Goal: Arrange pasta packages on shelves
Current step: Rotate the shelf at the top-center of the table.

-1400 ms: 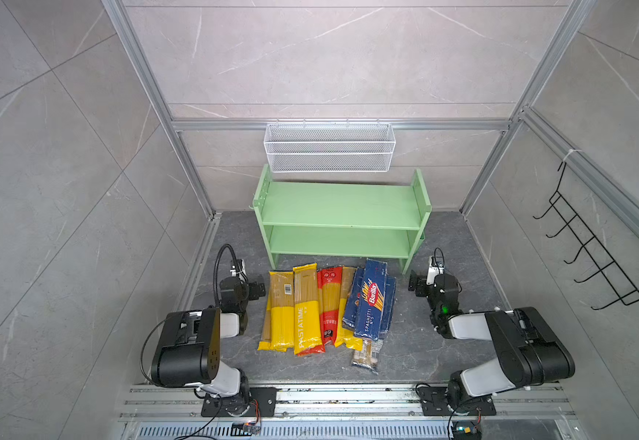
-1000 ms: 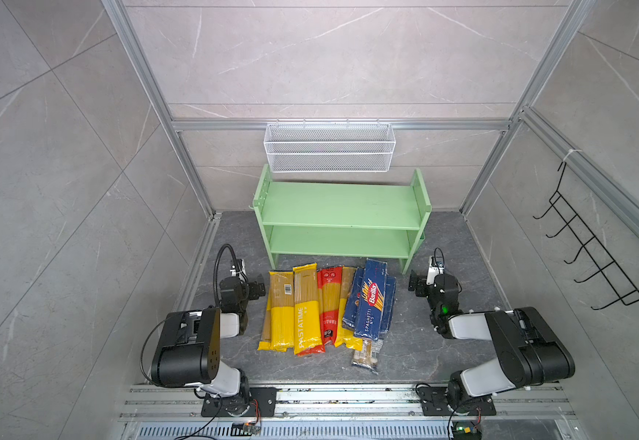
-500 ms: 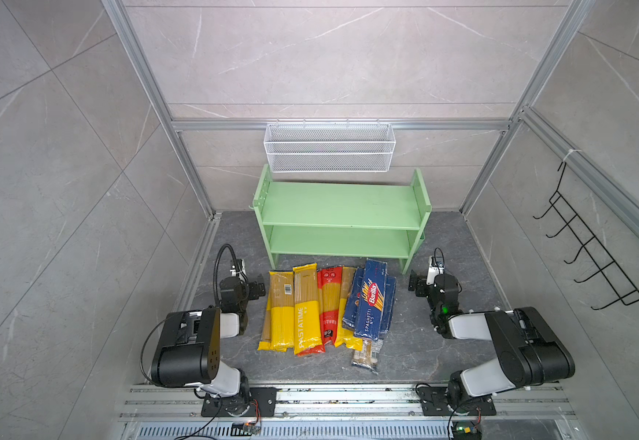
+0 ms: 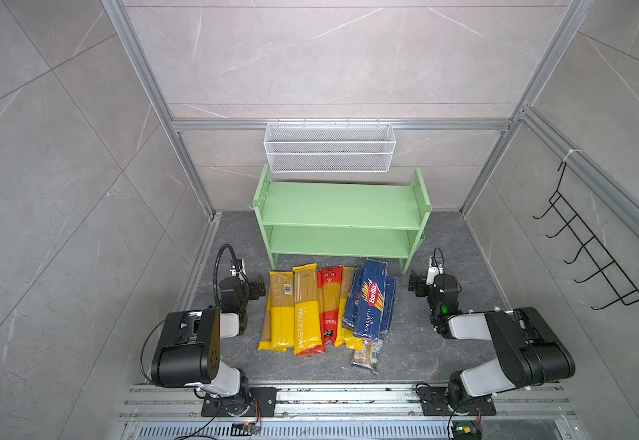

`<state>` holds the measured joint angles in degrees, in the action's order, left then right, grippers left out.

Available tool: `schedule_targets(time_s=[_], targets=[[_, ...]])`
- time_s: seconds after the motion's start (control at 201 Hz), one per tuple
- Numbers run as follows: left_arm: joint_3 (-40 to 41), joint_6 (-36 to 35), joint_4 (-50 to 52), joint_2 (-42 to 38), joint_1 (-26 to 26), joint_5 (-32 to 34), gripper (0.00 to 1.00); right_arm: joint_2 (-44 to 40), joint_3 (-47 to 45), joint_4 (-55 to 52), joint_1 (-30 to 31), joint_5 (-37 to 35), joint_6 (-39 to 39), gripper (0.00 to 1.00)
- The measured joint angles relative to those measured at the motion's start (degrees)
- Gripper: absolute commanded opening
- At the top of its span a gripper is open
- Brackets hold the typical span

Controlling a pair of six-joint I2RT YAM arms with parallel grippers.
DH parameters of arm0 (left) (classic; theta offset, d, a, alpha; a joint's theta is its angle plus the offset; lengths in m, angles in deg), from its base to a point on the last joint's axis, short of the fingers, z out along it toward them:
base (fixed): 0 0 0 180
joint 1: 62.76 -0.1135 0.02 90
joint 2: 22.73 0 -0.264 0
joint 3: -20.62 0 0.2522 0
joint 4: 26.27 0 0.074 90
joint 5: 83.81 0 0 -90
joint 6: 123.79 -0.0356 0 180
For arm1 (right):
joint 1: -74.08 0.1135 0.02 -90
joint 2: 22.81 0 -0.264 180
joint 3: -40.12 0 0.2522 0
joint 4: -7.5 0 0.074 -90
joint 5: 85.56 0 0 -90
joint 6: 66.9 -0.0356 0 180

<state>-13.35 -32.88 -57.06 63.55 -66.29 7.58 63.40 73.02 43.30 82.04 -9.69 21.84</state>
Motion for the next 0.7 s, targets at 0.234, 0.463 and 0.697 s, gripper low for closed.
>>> schedule_targets(time_s=[0.234,0.463,0.697], targets=[[-7.0,0.5,12.9,-9.9,0.5,2.2,1.0,-0.6,0.0,0.5,1.6,-2.1,0.0,0.99],[-11.6,2.8,22.3,-14.8,6.6,8.2,1.0,-0.6,0.0,0.5,1.6,-2.9,0.0,0.99],[-15.2,4.1,32.6,-19.2,20.9,16.7,1.0,-5.6,20.9,-32.2,2.9,-10.4,-3.3,0.99]])
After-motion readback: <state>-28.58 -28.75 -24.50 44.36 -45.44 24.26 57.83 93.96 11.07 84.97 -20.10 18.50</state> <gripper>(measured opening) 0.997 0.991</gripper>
